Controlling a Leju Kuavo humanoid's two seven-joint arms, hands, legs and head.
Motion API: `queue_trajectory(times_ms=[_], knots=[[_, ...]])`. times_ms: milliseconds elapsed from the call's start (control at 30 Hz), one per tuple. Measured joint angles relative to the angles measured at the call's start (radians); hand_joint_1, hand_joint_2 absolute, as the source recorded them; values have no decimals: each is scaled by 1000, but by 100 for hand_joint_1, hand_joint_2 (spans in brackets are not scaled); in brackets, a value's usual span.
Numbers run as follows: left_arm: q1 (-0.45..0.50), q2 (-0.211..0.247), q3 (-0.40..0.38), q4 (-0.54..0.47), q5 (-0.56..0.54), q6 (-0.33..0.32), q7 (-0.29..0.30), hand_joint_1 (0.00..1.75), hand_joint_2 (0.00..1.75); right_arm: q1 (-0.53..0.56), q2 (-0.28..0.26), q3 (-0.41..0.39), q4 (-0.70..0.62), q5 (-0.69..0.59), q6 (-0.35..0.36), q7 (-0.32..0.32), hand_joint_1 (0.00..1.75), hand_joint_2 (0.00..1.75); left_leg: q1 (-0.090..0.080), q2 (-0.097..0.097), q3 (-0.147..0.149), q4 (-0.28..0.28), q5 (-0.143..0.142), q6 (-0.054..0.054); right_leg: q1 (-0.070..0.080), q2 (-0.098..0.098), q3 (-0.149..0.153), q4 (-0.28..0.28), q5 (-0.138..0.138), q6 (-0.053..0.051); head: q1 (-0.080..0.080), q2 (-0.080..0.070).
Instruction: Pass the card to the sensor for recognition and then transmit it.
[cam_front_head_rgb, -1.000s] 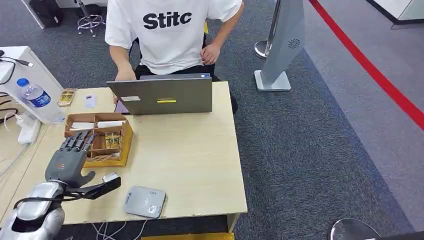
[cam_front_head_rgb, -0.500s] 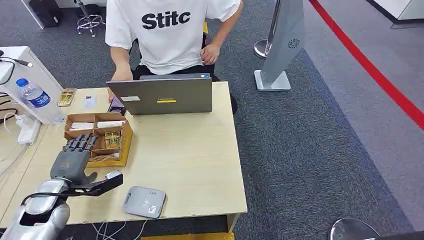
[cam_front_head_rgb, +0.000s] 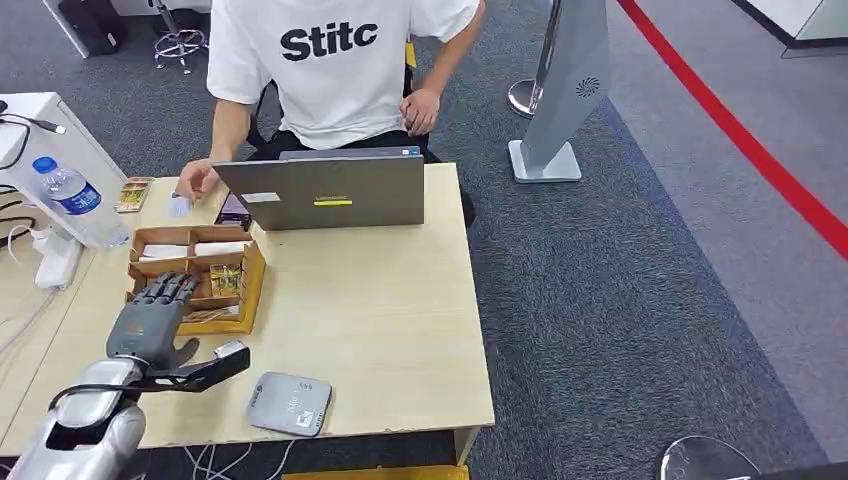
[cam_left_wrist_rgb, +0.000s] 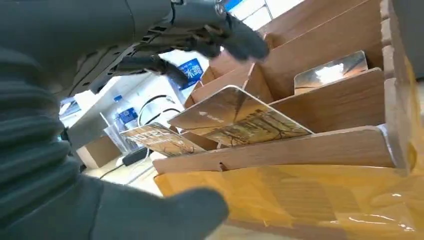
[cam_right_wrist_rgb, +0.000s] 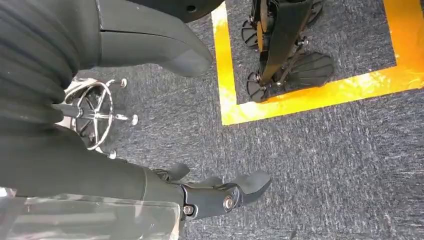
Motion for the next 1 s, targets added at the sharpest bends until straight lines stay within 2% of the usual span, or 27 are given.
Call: queue_trajectory(times_ms=[767, 1000], knots=[[-9, -9, 0, 0, 6, 20, 0, 175, 175, 4, 0, 0, 0, -4, 7, -4, 0, 175, 0, 0, 0, 0, 0, 0, 0, 0, 0, 0, 0, 0, 0, 0], [-85, 15, 15, -45, 57, 36, -8, 175, 175, 3, 0, -3, 0, -3, 7, -8, 0, 175, 0, 0, 0, 0, 1, 0, 0, 0, 0, 0, 1, 0, 0, 0]])
